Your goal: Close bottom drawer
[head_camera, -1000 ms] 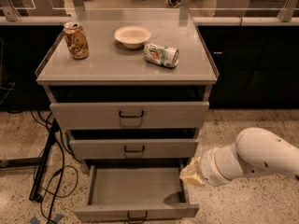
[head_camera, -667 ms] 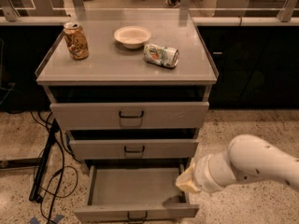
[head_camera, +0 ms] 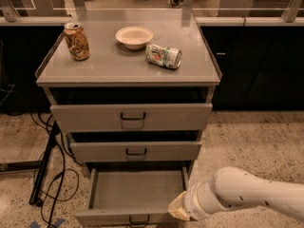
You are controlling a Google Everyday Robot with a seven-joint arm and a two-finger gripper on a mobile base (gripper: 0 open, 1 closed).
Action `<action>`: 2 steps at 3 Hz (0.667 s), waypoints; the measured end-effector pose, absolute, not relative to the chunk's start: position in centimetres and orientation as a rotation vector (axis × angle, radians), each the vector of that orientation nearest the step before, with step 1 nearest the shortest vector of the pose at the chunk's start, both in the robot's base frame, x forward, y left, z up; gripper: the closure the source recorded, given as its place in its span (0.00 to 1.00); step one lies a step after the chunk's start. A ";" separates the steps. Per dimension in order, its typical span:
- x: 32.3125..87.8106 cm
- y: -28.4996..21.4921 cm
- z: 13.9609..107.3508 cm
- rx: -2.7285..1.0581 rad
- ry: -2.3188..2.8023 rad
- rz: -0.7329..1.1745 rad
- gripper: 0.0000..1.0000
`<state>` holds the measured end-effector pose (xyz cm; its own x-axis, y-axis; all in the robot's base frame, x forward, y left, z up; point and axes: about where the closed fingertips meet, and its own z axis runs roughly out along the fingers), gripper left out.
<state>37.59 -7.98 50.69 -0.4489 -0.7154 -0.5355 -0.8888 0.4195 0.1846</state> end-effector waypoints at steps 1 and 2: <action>37.7 -7.6 46.2 -1.344 2.280 0.627 1.00; 38.8 -8.3 41.7 -1.356 2.267 0.624 1.00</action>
Offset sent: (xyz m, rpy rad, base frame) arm 0.0377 -0.0223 -0.1528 0.0101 -0.0489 -0.0108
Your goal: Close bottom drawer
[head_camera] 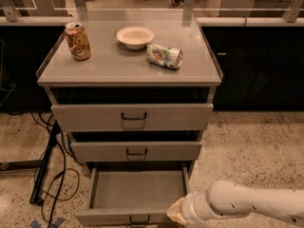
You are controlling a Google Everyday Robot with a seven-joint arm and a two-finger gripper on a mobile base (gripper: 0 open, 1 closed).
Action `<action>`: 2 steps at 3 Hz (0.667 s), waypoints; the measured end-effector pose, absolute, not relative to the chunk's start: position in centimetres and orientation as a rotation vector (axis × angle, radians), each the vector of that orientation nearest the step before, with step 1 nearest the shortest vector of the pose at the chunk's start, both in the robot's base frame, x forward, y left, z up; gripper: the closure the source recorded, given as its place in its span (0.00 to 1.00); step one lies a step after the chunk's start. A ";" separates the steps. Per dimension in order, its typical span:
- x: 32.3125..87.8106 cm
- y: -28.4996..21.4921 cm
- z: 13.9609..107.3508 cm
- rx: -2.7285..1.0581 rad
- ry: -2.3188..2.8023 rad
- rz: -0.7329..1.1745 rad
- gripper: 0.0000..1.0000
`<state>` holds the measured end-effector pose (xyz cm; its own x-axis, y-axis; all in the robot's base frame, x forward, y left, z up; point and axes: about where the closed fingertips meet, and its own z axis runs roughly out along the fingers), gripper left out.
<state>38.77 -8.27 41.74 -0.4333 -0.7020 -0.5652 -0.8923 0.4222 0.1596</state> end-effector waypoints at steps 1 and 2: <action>41.6 -10.3 38.0 -1.335 2.291 0.616 1.00; 41.6 -10.3 38.0 -1.335 2.291 0.616 1.00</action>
Offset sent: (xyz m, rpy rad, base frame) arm 0.0209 -0.0173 -0.0317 -0.0102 0.0101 -0.0086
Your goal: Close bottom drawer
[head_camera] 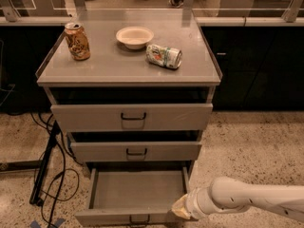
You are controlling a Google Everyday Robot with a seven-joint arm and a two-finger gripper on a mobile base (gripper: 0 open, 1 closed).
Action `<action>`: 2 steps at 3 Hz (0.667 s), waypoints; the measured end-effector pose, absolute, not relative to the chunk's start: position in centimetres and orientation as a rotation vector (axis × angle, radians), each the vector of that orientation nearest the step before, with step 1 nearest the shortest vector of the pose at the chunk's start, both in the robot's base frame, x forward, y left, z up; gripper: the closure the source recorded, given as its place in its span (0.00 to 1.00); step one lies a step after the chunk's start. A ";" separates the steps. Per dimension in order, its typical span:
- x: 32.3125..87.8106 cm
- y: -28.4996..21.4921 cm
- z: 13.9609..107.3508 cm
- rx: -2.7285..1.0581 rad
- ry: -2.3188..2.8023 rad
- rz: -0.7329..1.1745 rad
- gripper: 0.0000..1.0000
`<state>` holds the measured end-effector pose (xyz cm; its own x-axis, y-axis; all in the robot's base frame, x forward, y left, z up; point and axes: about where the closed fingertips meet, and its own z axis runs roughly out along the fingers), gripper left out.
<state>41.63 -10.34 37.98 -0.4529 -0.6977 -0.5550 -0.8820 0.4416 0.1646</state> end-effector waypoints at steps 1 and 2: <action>41.7 -9.8 36.6 -1.343 2.307 0.632 1.00; 41.2 -9.9 32.7 -1.337 2.365 0.605 1.00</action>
Offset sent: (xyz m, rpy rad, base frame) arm -0.0055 0.0024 -0.0811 -0.0784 0.0710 -0.0389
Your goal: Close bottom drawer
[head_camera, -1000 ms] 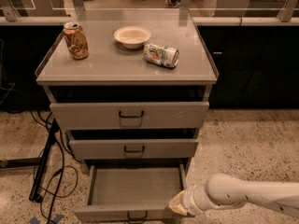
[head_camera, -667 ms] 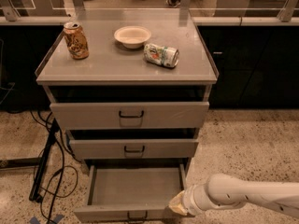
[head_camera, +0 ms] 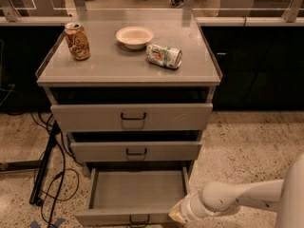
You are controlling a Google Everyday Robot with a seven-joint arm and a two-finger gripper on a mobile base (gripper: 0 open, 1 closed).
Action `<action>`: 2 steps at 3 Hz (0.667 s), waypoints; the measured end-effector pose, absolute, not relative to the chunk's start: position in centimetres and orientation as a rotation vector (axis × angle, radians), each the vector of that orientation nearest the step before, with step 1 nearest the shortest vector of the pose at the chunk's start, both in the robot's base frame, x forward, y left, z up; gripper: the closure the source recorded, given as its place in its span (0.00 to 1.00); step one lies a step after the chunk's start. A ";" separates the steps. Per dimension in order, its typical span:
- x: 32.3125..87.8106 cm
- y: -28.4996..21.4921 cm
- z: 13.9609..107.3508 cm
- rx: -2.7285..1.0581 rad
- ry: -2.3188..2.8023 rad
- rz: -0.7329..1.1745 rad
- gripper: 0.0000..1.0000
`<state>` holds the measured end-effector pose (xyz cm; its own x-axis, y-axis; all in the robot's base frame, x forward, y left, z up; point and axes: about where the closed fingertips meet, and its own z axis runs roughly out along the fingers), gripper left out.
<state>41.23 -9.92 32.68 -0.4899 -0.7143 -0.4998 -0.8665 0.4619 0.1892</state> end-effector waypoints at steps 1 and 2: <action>41.2 -10.4 28.9 -1.310 2.389 0.570 1.00; 41.9 -10.4 25.0 -1.281 2.378 0.562 1.00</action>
Offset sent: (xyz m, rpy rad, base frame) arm 0.0209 -0.0070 -0.1301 0.0071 -0.0502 -0.0819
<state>41.86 -10.43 25.01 -0.5118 -0.6955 -0.5044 -0.8477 0.5041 0.1650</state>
